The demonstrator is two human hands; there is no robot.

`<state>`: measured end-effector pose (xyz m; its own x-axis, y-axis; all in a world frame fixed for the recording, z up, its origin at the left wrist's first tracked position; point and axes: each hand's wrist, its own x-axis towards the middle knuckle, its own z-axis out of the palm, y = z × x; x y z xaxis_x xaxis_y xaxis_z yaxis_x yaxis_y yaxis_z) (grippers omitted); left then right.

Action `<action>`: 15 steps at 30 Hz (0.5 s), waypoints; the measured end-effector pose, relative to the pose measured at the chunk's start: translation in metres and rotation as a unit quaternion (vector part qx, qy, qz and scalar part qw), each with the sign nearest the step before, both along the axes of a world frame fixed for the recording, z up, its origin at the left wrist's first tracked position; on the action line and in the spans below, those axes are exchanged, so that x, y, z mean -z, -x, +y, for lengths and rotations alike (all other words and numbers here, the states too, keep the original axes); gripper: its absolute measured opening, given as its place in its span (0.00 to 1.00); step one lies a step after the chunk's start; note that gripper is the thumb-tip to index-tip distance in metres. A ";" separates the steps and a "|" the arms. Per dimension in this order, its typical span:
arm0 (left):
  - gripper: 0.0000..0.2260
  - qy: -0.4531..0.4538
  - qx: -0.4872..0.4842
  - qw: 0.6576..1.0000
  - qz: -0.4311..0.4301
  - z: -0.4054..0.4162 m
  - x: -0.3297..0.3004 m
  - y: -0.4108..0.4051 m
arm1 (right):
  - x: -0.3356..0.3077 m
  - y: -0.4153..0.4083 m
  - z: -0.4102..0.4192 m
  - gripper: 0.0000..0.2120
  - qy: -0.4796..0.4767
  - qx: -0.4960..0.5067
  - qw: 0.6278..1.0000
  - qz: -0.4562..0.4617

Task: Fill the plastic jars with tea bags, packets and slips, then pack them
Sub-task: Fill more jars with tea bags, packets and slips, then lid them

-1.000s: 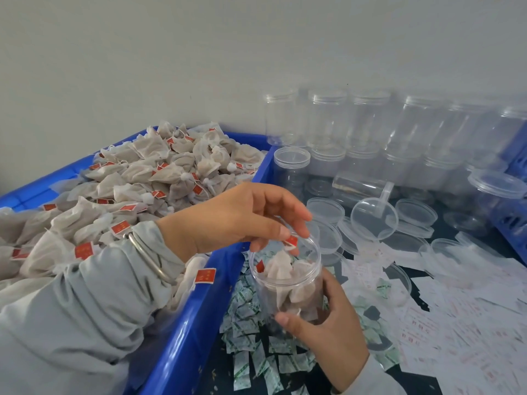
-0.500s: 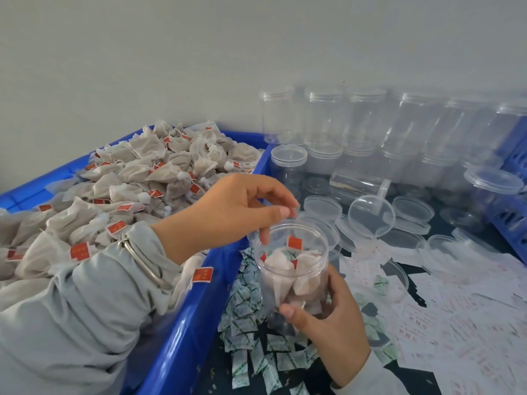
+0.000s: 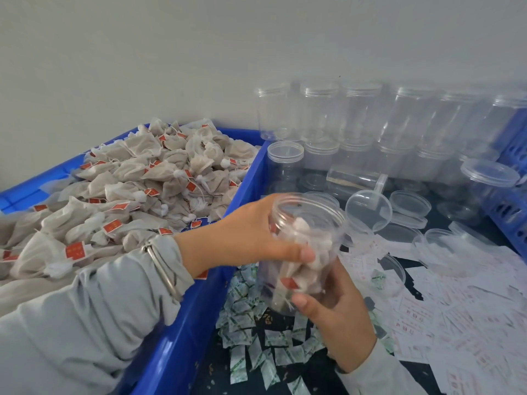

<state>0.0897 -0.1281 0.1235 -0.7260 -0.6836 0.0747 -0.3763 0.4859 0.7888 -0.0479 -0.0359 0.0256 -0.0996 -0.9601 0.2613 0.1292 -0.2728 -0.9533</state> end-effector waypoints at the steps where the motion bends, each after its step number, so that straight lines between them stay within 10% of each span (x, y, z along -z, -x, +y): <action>1: 0.24 0.005 -0.027 0.999 0.015 -0.002 -0.002 -0.002 | 0.002 0.000 0.000 0.38 -0.009 -0.014 1.000 0.018; 5: 0.28 0.032 -0.137 0.986 0.084 -0.016 -0.003 -0.009 | 0.012 -0.003 0.000 0.34 -0.095 0.037 0.971 0.218; 9: 0.40 0.027 -0.223 0.966 0.129 -0.023 0.004 -0.009 | 0.016 0.001 0.001 0.22 -0.060 0.032 0.817 0.573; 15: 0.37 0.069 -0.221 0.972 0.049 -0.021 0.013 -0.005 | 0.019 0.000 0.000 0.17 -0.088 0.017 0.779 0.620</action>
<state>0.0950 -0.1496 0.1104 -0.3479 -0.9057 0.2421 -0.4992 0.3976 0.7699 -0.0483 -0.0363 0.0069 0.0981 -0.9943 0.0417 -0.9262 -0.1066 -0.3617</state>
